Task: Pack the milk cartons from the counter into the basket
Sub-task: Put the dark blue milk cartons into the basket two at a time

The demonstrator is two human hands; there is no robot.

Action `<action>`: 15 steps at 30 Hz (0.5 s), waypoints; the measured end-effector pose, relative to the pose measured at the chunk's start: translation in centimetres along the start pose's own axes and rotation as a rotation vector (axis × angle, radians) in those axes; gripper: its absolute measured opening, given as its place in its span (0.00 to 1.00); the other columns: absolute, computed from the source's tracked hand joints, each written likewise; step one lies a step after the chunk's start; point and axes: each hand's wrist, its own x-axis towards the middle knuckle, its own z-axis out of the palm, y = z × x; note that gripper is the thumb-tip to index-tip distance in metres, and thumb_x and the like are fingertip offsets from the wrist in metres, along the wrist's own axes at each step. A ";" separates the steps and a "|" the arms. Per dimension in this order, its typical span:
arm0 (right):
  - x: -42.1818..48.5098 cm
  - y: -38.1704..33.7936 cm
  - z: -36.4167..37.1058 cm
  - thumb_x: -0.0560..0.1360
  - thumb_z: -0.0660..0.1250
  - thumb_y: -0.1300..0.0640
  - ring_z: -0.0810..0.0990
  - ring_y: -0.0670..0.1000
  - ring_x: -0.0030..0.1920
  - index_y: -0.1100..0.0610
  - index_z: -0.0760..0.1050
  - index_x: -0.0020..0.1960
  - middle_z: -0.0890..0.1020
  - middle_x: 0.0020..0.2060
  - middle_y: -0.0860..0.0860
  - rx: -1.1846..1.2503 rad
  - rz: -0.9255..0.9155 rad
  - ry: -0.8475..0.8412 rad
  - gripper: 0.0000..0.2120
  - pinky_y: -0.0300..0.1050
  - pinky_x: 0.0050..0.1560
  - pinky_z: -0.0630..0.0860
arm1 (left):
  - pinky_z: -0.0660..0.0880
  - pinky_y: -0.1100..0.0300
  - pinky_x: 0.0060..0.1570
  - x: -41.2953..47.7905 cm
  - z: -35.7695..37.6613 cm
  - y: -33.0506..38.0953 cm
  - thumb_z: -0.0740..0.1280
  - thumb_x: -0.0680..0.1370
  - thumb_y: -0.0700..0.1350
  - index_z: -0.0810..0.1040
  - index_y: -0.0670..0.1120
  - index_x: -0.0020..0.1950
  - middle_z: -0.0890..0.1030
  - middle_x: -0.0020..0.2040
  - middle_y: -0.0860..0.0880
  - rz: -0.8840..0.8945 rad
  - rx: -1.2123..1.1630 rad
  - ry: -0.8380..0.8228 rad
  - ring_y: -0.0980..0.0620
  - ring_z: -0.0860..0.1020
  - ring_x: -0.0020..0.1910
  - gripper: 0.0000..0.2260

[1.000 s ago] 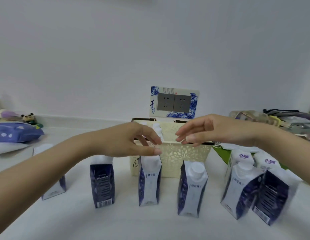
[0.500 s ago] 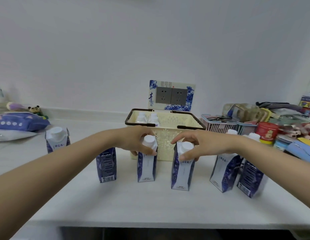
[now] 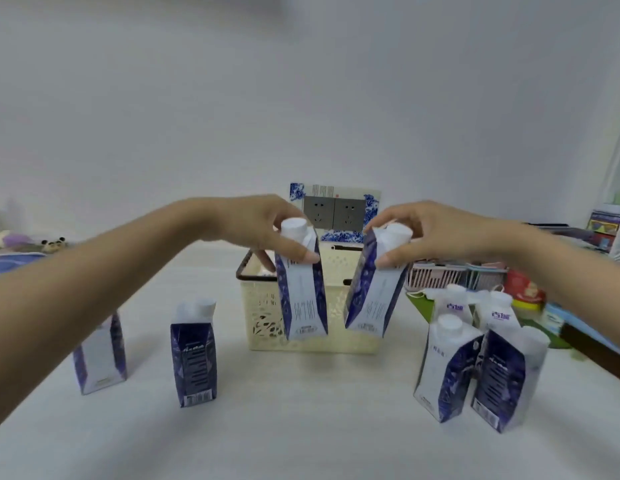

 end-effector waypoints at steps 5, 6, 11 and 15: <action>2.8 -0.9 -5.3 0.60 0.76 0.43 0.85 0.52 0.50 0.47 0.78 0.59 0.86 0.49 0.48 -0.006 -0.067 0.156 0.28 0.50 0.52 0.81 | 0.82 0.60 0.40 3.4 -4.5 2.6 0.72 0.68 0.56 0.79 0.46 0.57 0.87 0.47 0.52 0.078 0.038 0.117 0.56 0.84 0.47 0.21; 3.5 -0.8 -6.0 0.60 0.76 0.43 0.84 0.53 0.51 0.47 0.78 0.59 0.86 0.50 0.49 -0.018 -0.067 0.174 0.28 0.51 0.53 0.81 | 0.82 0.61 0.40 4.3 -5.1 2.9 0.72 0.67 0.56 0.79 0.47 0.57 0.87 0.48 0.52 0.080 0.046 0.132 0.56 0.84 0.47 0.22; 7.4 1.3 -7.1 0.66 0.76 0.47 0.83 0.51 0.51 0.48 0.77 0.59 0.84 0.52 0.49 -0.111 -0.036 0.204 0.23 0.47 0.54 0.80 | 0.82 0.62 0.40 9.4 -6.5 2.5 0.75 0.68 0.54 0.79 0.49 0.59 0.85 0.49 0.52 0.047 0.128 0.156 0.56 0.84 0.46 0.22; 10.7 4.0 -5.6 0.68 0.76 0.48 0.79 0.50 0.54 0.54 0.75 0.62 0.81 0.55 0.48 -0.208 -0.011 0.178 0.25 0.45 0.57 0.76 | 0.82 0.61 0.41 13.1 -5.7 0.4 0.75 0.70 0.51 0.79 0.47 0.58 0.84 0.50 0.49 0.023 0.144 0.147 0.51 0.84 0.47 0.18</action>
